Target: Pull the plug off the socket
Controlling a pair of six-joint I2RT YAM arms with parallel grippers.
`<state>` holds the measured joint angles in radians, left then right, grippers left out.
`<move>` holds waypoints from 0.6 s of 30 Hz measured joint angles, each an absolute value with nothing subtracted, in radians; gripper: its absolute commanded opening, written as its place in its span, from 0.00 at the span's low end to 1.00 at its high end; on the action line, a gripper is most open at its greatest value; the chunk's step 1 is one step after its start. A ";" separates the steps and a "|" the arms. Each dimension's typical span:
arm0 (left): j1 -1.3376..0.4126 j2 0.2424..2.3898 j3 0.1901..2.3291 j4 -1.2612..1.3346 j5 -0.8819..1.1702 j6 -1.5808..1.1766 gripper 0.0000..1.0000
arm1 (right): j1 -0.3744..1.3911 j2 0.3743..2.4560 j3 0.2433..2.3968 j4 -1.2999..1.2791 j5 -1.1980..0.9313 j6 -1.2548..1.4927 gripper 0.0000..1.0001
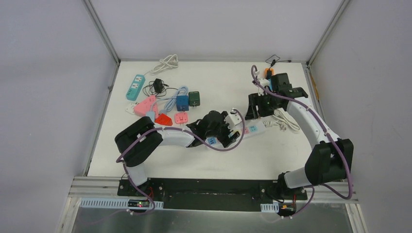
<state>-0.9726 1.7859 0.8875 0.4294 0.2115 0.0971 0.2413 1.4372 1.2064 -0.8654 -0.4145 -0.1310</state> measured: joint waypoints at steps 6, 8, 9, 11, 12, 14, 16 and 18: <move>-0.966 1.721 0.894 0.310 0.210 0.084 0.91 | 0.176 1.437 1.187 -0.848 -0.560 -0.104 0.00; -0.966 1.688 0.894 0.292 0.210 0.083 0.97 | 0.162 1.438 1.176 -0.839 -0.611 -0.094 0.00; -0.966 1.666 0.894 0.286 0.210 0.081 0.99 | 0.155 1.439 1.168 -0.830 -0.645 -0.086 0.00; -0.966 1.616 0.884 0.292 0.212 0.075 0.99 | 0.148 1.444 1.158 -0.818 -0.694 -0.075 0.00; -0.966 1.584 0.871 0.304 0.213 0.070 0.99 | 0.145 1.448 1.153 -0.807 -0.725 -0.067 0.00; -0.966 1.523 0.834 0.344 0.218 0.065 0.99 | 0.142 1.461 1.139 -0.783 -0.790 -0.048 0.00; -0.966 1.469 0.794 0.398 0.228 0.064 0.99 | 0.142 1.473 1.120 -0.753 -0.851 -0.020 0.00; -0.967 1.441 0.765 0.448 0.239 0.064 0.99 | 0.142 1.485 1.092 -0.712 -0.917 0.021 0.00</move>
<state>-0.9668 1.4410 0.7654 0.4480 0.2390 0.0643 0.1417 1.4853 1.0924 -0.7120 -0.9169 0.0208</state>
